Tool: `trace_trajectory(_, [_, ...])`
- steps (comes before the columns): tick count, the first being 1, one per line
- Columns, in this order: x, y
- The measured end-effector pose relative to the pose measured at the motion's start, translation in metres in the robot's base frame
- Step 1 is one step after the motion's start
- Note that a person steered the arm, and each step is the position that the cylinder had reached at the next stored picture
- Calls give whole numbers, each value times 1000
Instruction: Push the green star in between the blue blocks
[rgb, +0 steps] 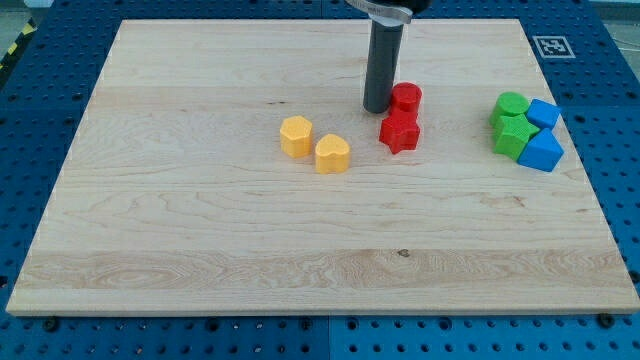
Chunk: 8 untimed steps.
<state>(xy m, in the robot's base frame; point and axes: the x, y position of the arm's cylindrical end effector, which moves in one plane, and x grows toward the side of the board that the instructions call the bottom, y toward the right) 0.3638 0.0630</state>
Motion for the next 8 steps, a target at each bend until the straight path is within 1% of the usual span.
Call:
trace_trajectory(1, [-33, -21])
trace_trajectory(2, [-73, 9])
trace_trajectory(3, [-74, 82])
trace_trajectory(5, [-19, 221])
trace_trajectory(6, [-4, 266])
trace_trajectory(7, [9, 261])
trace_trajectory(8, [11, 239])
